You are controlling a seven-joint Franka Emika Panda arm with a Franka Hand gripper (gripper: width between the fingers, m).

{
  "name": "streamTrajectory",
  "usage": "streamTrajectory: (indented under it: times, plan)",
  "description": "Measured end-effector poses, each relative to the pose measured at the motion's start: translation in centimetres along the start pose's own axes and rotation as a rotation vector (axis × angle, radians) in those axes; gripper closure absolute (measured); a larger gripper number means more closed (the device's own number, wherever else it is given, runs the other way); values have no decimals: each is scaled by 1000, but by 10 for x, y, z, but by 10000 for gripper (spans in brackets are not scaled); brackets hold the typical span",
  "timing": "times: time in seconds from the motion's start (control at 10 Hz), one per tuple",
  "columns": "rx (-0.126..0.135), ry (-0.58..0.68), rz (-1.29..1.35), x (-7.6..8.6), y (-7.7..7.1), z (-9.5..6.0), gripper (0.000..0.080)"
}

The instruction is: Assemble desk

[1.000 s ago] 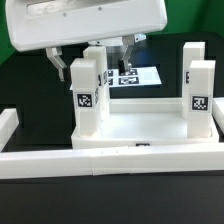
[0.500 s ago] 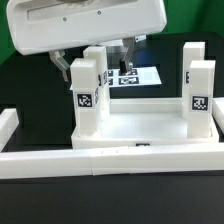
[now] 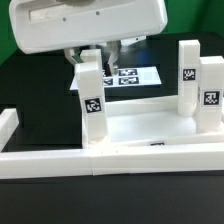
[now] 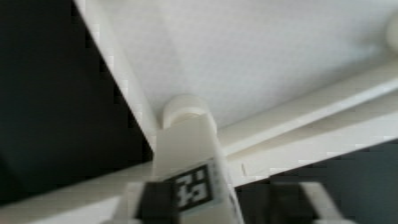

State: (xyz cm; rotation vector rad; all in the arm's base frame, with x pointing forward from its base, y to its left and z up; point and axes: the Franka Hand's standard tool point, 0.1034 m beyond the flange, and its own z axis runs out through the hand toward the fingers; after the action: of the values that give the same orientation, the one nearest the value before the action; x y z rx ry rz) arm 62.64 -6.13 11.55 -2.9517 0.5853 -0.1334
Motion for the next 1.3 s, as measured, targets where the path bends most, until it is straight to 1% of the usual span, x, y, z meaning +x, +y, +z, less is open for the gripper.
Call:
streamTrajectory:
  times: [0.1,0.2,0.3,0.4,0.6,0.7,0.8,0.9,1.0,1.1,1.2,1.3]
  plan:
    - [1,0,51,0,0,0,719]
    - [3,-1,156,-1,-1,1,774]
    - [4,-9,304,-3,-3,5,794]
    - [14,-12,359,-3,-2,6,797]
    - [13,-12,339,-3,-2,6,798]
    - [12,-20,273,-4,0,5,771]
    - [9,-44,140,-3,8,-1,771]
    - [4,-41,24,2,15,-9,597]
    - [-7,-33,-146,5,17,-16,422]
    - [-14,-28,-301,6,13,-22,422]
    - [-10,-27,-350,4,8,-23,227]
    - [-10,-29,-427,4,11,-22,174]
